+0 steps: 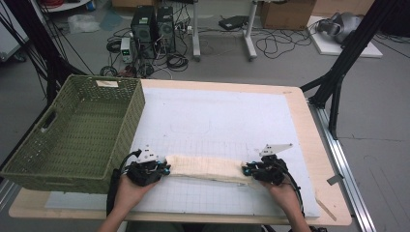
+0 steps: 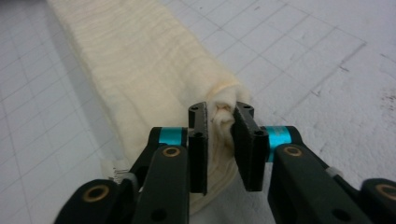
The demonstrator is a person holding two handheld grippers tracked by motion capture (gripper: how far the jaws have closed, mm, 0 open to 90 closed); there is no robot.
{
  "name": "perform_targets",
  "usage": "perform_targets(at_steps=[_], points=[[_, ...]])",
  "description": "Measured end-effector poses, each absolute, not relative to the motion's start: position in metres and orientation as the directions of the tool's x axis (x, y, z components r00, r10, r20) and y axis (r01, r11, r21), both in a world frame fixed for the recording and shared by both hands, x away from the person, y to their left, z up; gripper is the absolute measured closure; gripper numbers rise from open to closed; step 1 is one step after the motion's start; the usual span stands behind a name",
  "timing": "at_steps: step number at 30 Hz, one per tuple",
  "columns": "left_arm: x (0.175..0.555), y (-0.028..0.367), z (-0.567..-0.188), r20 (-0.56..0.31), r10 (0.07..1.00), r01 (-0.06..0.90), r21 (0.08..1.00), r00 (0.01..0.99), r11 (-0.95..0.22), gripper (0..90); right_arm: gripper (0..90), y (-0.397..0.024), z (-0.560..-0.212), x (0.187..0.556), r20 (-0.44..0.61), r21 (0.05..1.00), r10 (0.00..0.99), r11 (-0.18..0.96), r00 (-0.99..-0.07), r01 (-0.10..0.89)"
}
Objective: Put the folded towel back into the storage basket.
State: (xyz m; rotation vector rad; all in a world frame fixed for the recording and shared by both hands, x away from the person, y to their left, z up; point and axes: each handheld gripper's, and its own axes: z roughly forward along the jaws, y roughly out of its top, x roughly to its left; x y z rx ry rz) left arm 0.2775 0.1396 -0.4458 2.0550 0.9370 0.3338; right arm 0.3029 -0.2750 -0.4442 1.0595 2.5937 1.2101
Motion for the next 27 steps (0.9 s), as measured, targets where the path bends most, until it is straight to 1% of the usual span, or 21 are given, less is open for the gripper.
perform_targets(at_steps=[3,5,10,17,21,23,25,27], points=[[0.276,0.142,-0.445,-0.103,0.734,0.507,0.786,0.671,-0.354,83.8,80.6,-0.276,-0.442,0.305,0.182,0.707,0.611,0.463,-0.771,0.534],[0.272,0.142,-0.442,-0.089,0.745,0.502,0.790,0.661,-0.351,84.1,80.6,-0.275,-0.439,0.307,0.154,0.717,0.605,0.476,-0.781,0.510],[0.257,0.147,-0.437,-0.067,0.764,0.486,0.806,0.642,-0.339,84.2,80.7,-0.272,-0.432,0.316,0.136,0.743,0.596,0.467,-0.791,0.480],[0.233,0.155,-0.434,-0.045,0.777,0.483,0.806,0.628,-0.343,84.3,80.6,-0.253,-0.426,0.333,0.101,0.739,0.569,0.506,-0.816,0.445],[0.224,0.160,-0.435,-0.033,0.777,0.477,0.805,0.629,-0.352,84.1,80.1,-0.244,-0.427,0.343,0.107,0.740,0.558,0.508,-0.823,0.441],[0.224,0.161,-0.436,-0.034,0.769,0.472,0.807,0.638,-0.356,83.3,77.4,-0.241,-0.432,0.347,0.118,0.729,0.561,0.512,-0.819,0.455],[0.224,0.162,-0.434,-0.024,0.768,0.458,0.814,0.640,-0.356,78.5,70.7,-0.241,-0.436,0.349,0.129,0.721,0.573,0.506,-0.809,0.473],[0.223,0.164,-0.431,-0.011,0.766,0.431,0.832,0.643,-0.350,74.2,64.5,-0.243,-0.435,0.348,0.141,0.736,0.578,0.481,-0.804,0.476]])
